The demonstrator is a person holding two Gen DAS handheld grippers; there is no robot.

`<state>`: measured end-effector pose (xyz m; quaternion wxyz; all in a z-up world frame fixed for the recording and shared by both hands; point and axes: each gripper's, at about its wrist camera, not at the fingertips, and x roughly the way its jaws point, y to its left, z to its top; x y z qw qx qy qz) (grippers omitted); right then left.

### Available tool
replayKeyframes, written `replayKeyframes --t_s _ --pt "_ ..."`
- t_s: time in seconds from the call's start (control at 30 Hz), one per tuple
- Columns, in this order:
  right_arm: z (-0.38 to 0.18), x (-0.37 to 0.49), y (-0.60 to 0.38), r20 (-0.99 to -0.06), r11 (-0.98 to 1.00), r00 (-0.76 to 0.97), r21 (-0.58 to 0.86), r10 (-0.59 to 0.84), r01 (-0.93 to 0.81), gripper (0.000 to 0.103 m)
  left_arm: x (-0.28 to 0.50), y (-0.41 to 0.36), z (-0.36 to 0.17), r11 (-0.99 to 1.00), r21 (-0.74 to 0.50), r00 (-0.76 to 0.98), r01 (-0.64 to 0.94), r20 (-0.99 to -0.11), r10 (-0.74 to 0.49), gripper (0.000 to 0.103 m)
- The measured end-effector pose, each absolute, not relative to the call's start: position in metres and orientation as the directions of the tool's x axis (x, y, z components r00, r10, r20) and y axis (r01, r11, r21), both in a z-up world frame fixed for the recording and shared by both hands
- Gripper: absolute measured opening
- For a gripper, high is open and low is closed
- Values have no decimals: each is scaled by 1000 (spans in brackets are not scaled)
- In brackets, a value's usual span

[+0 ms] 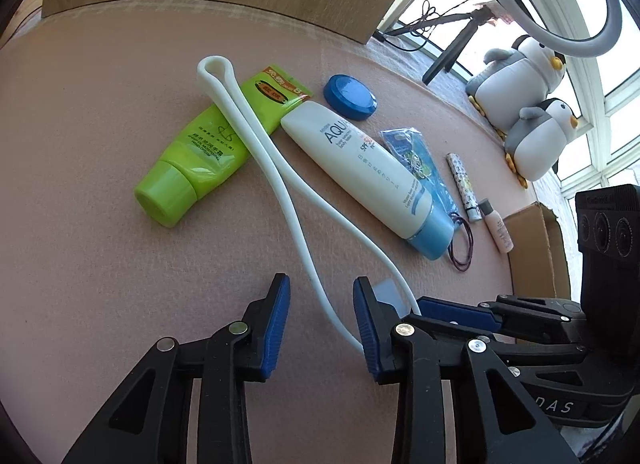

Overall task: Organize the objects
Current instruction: 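Close the right gripper on the bead end and lift the massage stick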

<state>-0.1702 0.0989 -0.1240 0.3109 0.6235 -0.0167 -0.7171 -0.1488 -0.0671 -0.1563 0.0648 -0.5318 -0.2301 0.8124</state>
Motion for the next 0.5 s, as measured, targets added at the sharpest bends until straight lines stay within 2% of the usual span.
replayKeyframes --t_s 0.13,0.3,0.5 --pt "-123 -156 97 -885 -802 -34 404 -464 440 19 -141 -62 -158 -885 -450 -416 123 -833 366 18" --pt "-119 -135 94 -897 -808 -69 356 -436 470 19 -125 -60 -159 -869 -479 -415 125 -821 393 18" --pt "-120 -111 102 -887 -803 -48 390 -458 450 19 -98 -55 -157 -862 -494 -409 116 -815 412 17"
